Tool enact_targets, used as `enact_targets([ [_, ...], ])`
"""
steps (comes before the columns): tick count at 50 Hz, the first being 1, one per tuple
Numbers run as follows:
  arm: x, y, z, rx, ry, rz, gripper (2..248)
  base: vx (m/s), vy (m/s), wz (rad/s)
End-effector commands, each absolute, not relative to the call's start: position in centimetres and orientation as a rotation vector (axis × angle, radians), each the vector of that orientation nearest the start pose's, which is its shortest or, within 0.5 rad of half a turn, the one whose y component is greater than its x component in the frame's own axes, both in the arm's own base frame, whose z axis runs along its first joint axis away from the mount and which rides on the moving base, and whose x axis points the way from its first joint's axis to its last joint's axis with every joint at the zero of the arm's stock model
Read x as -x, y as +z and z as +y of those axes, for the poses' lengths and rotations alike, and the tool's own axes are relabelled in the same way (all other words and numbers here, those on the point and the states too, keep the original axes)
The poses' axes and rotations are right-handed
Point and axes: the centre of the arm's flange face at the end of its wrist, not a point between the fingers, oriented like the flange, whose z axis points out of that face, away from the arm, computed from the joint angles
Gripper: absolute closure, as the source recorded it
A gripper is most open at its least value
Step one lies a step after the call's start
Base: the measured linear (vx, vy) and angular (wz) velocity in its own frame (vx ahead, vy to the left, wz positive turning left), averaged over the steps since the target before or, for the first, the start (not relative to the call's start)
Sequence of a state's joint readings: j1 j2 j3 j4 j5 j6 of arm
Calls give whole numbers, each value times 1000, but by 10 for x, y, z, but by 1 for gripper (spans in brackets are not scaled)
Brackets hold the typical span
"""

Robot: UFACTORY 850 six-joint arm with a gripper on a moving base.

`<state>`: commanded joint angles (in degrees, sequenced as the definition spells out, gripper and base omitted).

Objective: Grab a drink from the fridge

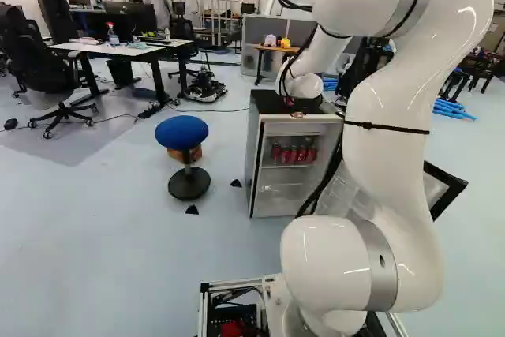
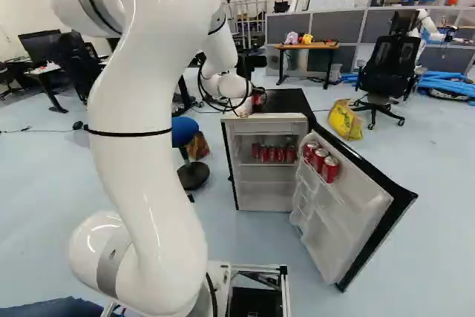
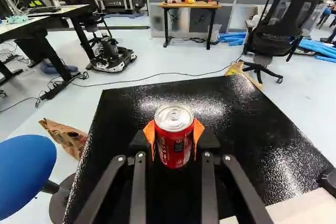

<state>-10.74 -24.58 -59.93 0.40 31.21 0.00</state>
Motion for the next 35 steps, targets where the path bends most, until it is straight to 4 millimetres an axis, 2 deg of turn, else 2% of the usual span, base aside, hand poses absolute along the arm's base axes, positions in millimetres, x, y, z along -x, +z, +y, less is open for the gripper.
enact_targets([
  [21, -603, 422, -115, 2703, -1775, 265, 157, 0, 0, 0],
  [22, -603, 422, -115, 2703, -1775, 265, 149, 0, 0, 0],
  [26, -603, 422, -115, 2703, -1775, 265, 149, 0, 0, 0],
  [27, -603, 422, -115, 2703, -1775, 265, 117, 0, 0, 0],
  [31, -603, 422, -115, 2703, -1775, 265, 117, 0, 0, 0],
  [32, -603, 422, -115, 2703, -1775, 265, 83, 0, 0, 0],
  [35, -603, 422, -115, 2703, -1775, 265, 83, 0, 0, 0],
])
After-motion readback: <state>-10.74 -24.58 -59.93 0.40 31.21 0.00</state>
